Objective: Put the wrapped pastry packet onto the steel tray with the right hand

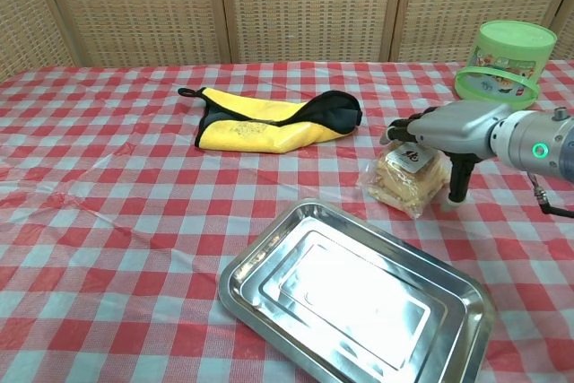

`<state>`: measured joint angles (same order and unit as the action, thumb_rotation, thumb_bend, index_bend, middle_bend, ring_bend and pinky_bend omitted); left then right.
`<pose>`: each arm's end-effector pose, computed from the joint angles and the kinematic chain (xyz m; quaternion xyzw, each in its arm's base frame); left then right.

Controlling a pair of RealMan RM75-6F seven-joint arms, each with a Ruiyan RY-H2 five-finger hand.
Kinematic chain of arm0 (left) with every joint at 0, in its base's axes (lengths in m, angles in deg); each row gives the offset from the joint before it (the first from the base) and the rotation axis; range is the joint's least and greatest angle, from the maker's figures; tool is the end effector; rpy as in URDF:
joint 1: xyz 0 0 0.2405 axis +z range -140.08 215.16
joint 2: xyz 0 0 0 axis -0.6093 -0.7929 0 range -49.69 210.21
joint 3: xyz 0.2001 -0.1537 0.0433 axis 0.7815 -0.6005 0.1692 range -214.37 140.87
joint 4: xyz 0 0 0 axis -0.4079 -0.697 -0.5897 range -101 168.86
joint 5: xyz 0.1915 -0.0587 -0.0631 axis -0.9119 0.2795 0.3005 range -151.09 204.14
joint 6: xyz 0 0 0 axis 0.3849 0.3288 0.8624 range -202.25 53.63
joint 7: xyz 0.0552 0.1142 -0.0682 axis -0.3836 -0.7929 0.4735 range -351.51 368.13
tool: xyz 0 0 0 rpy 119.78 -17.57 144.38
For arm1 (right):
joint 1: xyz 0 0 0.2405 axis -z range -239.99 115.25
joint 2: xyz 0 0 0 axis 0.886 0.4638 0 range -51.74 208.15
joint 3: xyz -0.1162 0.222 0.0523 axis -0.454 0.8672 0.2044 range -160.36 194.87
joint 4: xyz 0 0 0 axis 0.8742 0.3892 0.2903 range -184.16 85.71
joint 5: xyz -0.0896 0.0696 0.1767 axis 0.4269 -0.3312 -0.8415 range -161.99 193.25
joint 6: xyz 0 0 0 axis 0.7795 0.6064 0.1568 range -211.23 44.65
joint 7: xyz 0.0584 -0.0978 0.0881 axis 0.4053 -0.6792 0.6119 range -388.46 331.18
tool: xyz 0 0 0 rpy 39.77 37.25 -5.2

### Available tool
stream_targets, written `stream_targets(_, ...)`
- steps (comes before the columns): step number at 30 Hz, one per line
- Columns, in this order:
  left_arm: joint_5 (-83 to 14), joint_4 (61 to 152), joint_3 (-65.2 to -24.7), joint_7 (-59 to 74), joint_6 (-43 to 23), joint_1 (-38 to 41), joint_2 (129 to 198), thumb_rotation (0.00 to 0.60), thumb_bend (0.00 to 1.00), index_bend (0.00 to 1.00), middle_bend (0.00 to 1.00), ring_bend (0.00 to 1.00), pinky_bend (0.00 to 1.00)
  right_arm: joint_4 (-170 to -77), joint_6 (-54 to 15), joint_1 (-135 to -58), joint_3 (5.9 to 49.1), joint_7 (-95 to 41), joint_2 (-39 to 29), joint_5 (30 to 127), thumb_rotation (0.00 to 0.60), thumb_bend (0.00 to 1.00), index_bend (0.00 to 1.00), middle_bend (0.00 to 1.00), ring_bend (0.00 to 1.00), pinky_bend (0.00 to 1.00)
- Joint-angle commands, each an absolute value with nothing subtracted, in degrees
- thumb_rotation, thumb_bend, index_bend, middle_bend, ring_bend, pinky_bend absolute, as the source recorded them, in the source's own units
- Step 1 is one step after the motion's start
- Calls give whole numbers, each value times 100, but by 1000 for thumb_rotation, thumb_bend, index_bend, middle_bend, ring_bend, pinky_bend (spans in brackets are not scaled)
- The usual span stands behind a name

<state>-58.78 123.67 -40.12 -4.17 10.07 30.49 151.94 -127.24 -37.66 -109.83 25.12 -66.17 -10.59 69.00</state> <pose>-0.3013 0.1942 0.1207 -0.6238 -0.3415 -0.3576 0.6053 -0.1716 -0.3669 -0.0286 0.8142 -0.2947 0.2189 0.4498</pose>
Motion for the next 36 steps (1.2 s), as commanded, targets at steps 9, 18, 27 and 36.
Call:
stream_targets(9,-5891,12371,-3998,-401,1040,3051,15202,600,173,0,0,0,0,-12371,-3273,-10824,2405,-5796,-1368,7837,600,104,546,423,362,412)
stream_targets(18,-5906,12379,-3981,-412,1057,3053,15203,600,174,0,0,0,0,-12802,-2954,-10743,2461,-5650,-1104,8168,600,105,579,438,378,428)
stream_targets(27,-5868,12357,-3970,-438,993,3031,15225,600,174,0,0,0,0,-13808,-2478,-10609,2404,-5934,-752,8532,600,104,580,437,378,428)
stream_targets(36,-5876,12376,-3967,-406,1029,3042,15211,600,175,0,0,0,0,-14785,-2100,-10431,2049,-6178,-746,9261,600,104,574,427,378,428)
